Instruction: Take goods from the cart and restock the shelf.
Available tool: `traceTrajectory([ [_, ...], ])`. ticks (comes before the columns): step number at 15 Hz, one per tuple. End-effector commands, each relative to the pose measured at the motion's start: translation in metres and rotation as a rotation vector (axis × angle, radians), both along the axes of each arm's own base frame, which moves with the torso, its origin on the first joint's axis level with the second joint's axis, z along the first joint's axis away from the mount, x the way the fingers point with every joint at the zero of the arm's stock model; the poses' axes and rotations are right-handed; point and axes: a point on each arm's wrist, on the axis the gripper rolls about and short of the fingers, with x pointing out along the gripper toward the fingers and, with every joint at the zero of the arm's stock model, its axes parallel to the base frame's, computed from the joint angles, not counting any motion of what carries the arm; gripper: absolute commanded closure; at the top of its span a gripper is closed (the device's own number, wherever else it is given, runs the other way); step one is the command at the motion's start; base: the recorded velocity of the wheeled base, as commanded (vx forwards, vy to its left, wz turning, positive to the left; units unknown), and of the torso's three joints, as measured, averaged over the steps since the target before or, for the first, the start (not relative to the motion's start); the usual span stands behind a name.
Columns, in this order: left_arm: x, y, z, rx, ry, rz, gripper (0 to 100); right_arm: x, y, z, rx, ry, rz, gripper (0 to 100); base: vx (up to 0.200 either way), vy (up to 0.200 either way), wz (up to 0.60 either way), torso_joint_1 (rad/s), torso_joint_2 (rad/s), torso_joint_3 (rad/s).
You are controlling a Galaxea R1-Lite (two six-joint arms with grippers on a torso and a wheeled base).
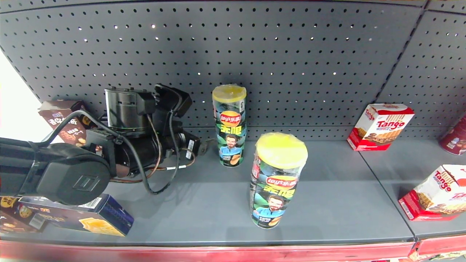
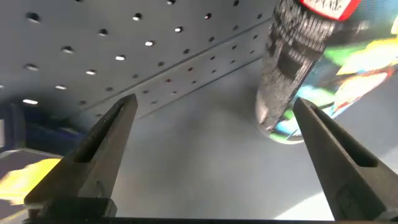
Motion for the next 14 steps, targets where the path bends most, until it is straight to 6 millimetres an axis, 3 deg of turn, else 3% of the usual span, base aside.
traceTrajectory([
  [1, -0.001, 0.002, 0.001, 0.009, -0.008, 0.024, 0, 0.000, 0.000, 0.000, 0.000, 0.001, 0.000, 0, 0.000, 0.000, 0.00, 0.000, 0.00, 0.000],
  [8, 0.023, 0.000, -0.020, 0.017, -0.022, 0.055, 0, 0.000, 0.000, 0.000, 0.000, 0.001, 0.003, 0, 0.000, 0.000, 0.00, 0.000, 0.00, 0.000],
  [14, 0.033, -0.014, -0.024, 0.009, -0.026, 0.030, 0, 0.000, 0.000, 0.000, 0.000, 0.001, 0.000, 0, 0.000, 0.000, 0.00, 0.000, 0.00, 0.000],
])
